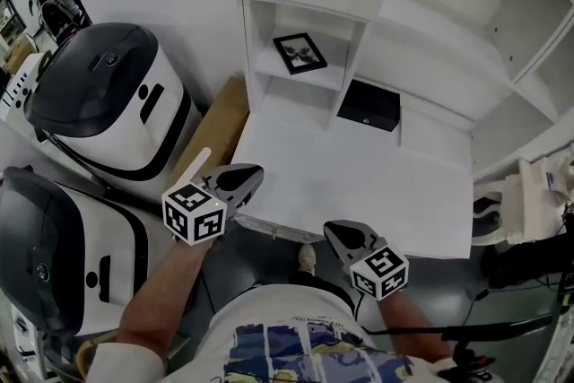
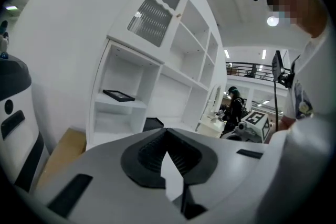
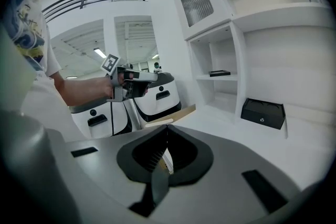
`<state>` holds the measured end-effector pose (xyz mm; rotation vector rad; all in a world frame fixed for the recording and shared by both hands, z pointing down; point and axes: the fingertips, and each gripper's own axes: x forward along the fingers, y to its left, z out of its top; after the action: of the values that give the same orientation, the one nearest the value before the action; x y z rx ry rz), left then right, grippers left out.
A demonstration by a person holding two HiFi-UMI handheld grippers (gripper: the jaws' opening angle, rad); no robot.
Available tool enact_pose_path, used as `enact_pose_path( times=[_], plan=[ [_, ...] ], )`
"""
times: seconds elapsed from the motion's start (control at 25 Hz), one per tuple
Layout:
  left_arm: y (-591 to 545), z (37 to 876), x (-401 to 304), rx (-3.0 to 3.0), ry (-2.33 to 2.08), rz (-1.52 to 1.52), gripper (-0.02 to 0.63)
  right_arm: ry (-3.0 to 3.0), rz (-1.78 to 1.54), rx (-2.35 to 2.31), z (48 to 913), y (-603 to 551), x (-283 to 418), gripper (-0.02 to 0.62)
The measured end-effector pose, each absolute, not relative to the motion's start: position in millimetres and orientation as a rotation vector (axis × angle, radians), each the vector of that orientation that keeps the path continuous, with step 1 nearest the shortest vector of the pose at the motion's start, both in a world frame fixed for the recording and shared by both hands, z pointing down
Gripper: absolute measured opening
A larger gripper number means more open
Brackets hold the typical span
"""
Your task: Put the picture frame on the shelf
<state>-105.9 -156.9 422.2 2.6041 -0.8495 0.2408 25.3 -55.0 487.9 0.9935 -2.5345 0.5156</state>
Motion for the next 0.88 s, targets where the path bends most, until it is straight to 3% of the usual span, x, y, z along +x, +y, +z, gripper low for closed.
enact_pose_path(
  times=[0.88],
  plan=[
    [44.2, 447.2, -137.1, 2.647, -0.657, 0.343, 0.012, -2.504, 0.445, 1.015, 482.9, 43.3, -30.0, 0.025]
  ],
)
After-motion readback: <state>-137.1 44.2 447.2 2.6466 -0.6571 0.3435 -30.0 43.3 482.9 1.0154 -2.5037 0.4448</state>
